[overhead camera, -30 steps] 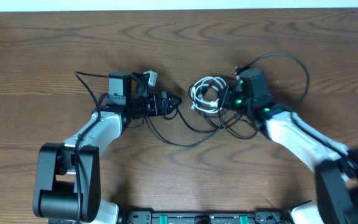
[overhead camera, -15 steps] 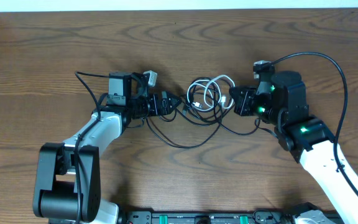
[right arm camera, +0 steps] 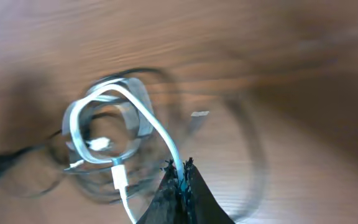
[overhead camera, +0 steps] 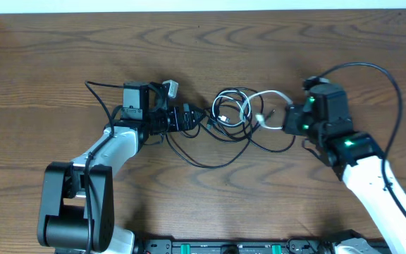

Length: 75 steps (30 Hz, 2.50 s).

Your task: Untangle cables

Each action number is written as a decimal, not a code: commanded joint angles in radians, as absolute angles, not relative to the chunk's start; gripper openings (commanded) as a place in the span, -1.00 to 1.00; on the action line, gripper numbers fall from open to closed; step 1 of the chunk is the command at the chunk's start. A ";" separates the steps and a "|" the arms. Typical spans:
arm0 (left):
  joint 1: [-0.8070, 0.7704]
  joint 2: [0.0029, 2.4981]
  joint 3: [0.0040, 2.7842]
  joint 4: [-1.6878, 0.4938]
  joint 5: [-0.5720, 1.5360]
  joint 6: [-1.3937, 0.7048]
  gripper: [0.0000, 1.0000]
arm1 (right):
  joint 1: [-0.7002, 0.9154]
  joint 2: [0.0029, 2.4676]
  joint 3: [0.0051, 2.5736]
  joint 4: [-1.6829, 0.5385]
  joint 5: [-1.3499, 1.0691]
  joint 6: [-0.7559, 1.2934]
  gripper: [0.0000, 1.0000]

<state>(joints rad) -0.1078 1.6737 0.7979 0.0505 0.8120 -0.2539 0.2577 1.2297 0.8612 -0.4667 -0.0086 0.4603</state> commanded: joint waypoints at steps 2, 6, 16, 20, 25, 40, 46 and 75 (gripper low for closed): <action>-0.108 1.670 0.806 0.049 0.810 -0.240 0.98 | 0.141 1.106 0.889 -0.551 0.207 0.440 -0.98; -0.108 1.670 0.806 0.049 0.810 -0.240 0.98 | -0.003 1.004 0.905 -0.589 0.200 0.440 -0.98; -0.108 1.670 0.806 0.049 0.810 -0.240 0.98 | -0.103 0.965 0.904 -0.618 -0.028 0.485 -0.63; -0.108 1.670 0.806 0.049 0.810 -0.240 0.97 | -0.088 1.012 0.904 -0.619 -0.119 0.485 -0.35; -0.108 1.670 0.806 0.049 0.810 -0.240 0.98 | -0.072 1.070 0.904 -0.606 -0.184 0.485 -0.19; -0.108 1.670 0.806 0.049 0.810 -0.240 0.98 | 0.275 1.416 0.904 -0.204 -0.237 0.662 -0.07; -0.108 1.670 0.806 0.049 0.810 -0.240 0.98 | 0.336 1.589 0.904 -0.043 -0.248 0.775 -0.17; -0.108 1.670 0.806 0.049 0.810 -0.240 0.98 | 0.422 1.829 0.904 0.187 -0.212 1.029 -0.21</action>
<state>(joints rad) -0.1078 1.6737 0.7979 0.0513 0.8089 -0.2539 0.4004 1.8118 0.8902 0.1497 -0.2260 1.0008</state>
